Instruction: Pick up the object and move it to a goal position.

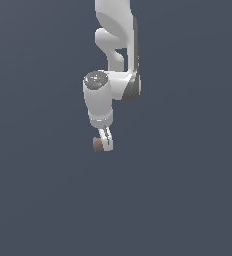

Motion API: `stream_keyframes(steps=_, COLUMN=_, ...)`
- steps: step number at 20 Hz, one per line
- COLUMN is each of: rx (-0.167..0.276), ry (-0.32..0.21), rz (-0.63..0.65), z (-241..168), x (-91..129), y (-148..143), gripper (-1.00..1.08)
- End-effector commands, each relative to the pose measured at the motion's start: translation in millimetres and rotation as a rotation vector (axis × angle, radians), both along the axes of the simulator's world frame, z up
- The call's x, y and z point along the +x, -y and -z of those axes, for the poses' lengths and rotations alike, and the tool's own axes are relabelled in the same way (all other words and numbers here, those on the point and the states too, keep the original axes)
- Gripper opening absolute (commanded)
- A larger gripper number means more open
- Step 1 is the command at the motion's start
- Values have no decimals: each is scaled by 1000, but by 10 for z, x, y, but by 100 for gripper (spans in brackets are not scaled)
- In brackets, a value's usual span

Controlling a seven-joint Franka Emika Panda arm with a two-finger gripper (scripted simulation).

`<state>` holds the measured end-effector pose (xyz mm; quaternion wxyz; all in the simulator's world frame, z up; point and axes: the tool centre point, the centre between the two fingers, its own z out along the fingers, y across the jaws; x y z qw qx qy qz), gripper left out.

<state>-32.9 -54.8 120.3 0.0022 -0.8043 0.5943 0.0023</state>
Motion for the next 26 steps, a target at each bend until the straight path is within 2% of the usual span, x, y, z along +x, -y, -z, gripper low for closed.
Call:
stream_keyframes(steps=1, rx=-2, ry=0, rz=69, z=25, x=-20, y=38, gripper=100)
stream_keyframes(steps=12, rx=-6, ry=0, rz=235, z=85, x=-71, y=135, gripper=100)
stream_keyframes(steps=20, rx=-6, ry=0, rz=243, z=122, x=-75, y=141, gripper=100)
stream_keyframes(steps=26, rx=-7, ry=0, rz=246, z=382, x=-85, y=144, gripper=100)
